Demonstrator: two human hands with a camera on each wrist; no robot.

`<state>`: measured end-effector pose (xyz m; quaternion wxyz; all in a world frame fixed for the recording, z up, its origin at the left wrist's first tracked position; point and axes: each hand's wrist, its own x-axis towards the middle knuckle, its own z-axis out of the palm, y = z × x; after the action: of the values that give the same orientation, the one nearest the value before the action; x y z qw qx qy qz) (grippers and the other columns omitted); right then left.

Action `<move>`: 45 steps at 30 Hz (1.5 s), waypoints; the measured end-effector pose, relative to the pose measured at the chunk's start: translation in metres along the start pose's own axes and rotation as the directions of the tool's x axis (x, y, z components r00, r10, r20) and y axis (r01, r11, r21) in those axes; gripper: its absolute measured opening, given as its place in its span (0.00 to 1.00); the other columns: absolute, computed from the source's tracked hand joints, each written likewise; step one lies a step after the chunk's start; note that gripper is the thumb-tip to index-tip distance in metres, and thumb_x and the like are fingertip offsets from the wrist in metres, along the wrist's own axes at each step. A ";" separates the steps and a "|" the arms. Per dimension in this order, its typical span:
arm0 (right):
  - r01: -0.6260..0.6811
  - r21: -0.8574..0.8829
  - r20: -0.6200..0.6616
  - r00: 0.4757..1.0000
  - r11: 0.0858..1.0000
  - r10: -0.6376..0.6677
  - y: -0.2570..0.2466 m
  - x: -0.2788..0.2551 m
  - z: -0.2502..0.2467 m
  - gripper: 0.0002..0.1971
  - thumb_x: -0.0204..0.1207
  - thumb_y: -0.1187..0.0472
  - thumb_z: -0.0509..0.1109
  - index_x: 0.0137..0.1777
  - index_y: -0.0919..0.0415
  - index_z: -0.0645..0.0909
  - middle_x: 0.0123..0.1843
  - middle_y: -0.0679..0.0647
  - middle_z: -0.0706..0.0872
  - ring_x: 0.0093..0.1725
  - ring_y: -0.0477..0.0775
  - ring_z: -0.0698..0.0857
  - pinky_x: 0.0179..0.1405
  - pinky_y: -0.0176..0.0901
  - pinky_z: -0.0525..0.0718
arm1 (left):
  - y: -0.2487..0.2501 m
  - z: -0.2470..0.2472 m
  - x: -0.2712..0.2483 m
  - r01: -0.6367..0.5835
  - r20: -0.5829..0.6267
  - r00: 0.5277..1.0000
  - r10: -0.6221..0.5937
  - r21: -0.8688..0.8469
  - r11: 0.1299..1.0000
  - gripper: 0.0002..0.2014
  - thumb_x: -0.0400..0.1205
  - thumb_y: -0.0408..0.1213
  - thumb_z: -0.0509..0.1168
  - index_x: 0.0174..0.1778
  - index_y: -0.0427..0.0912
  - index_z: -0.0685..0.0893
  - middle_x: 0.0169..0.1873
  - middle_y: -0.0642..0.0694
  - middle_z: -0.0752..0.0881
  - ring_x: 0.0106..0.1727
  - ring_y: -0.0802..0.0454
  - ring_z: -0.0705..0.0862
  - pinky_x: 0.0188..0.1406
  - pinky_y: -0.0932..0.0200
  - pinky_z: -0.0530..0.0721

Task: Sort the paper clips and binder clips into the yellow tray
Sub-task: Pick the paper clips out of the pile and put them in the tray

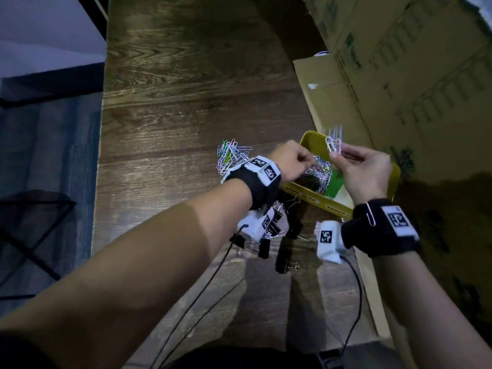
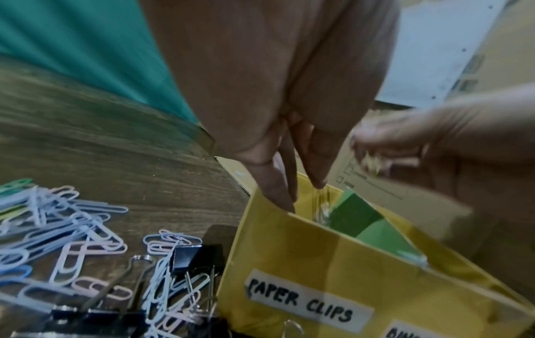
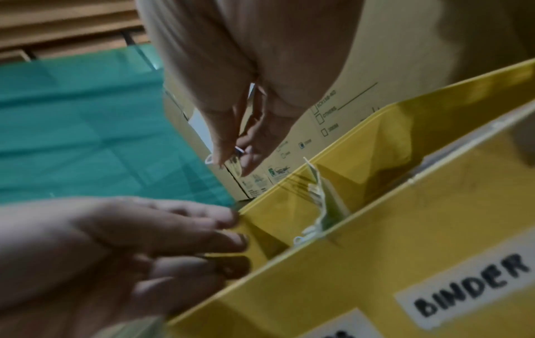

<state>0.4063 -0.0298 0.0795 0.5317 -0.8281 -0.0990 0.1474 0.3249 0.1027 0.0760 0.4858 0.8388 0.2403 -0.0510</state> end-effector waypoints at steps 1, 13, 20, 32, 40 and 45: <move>0.007 -0.090 0.011 1.000 0.996 -0.006 0.003 0.005 0.003 0.15 0.68 0.64 0.79 0.55 0.65 0.87 0.47 0.58 0.91 0.43 0.49 0.89 0.51 0.43 0.88 | -0.004 -0.004 -0.003 0.033 -0.001 0.999 -0.033 -0.132 0.991 0.08 0.81 0.33 0.64 0.51 0.41 0.88 0.39 0.50 0.87 0.36 0.60 0.84 0.37 0.72 0.79; 0.211 -0.654 0.325 0.946 0.726 0.018 -0.014 -0.014 0.041 0.17 0.79 0.57 0.69 0.67 0.56 0.81 0.54 0.60 0.86 0.43 0.55 0.83 0.59 0.43 0.77 | -0.172 -0.088 -0.117 0.071 -0.024 0.997 -0.067 0.329 0.942 0.12 0.78 0.35 0.66 0.57 0.42 0.86 0.55 0.42 0.87 0.55 0.45 0.85 0.59 0.61 0.75; 0.686 -0.244 0.649 0.641 0.686 -0.410 -0.009 -0.117 0.094 0.10 0.77 0.61 0.71 0.57 0.59 0.86 0.55 0.55 0.87 0.54 0.51 0.84 0.60 0.36 0.74 | -0.234 -0.031 -0.204 -0.145 0.211 0.977 0.012 0.629 0.764 0.33 0.83 0.58 0.34 0.77 0.42 0.65 0.79 0.44 0.63 0.79 0.43 0.57 0.73 0.36 0.62; 0.878 -0.283 0.943 0.328 0.386 -0.054 0.058 -0.190 0.168 0.34 0.79 0.53 0.66 0.81 0.60 0.56 0.73 0.56 0.66 0.71 0.60 0.66 0.71 0.54 0.69 | -0.226 -0.010 -0.258 0.124 -0.043 0.991 -0.130 0.688 0.715 0.34 0.68 0.42 0.67 0.72 0.43 0.69 0.65 0.43 0.77 0.57 0.41 0.77 0.47 0.45 0.84; 0.731 -0.368 0.909 0.412 0.575 0.058 0.057 -0.203 0.168 0.12 0.82 0.67 0.59 0.62 0.65 0.77 0.62 0.63 0.79 0.59 0.65 0.79 0.56 0.56 0.80 | -0.205 0.006 -0.252 0.195 -0.117 0.981 -0.156 0.597 0.778 0.20 0.76 0.30 0.62 0.66 0.36 0.78 0.63 0.36 0.77 0.57 0.37 0.76 0.60 0.48 0.76; 0.733 -0.425 0.886 0.456 0.532 0.080 0.053 -0.213 0.167 0.13 0.82 0.68 0.56 0.62 0.67 0.76 0.64 0.65 0.77 0.61 0.67 0.78 0.55 0.58 0.79 | -0.211 0.008 -0.255 0.188 -0.114 0.982 -0.150 0.539 0.821 0.23 0.77 0.28 0.63 0.70 0.34 0.74 0.68 0.36 0.71 0.63 0.38 0.73 0.64 0.50 0.75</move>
<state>0.1491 0.0221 -0.0047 0.0214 -0.7476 -0.5707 0.3391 0.0059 0.0931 -0.0132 0.2114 0.9191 0.3050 -0.1326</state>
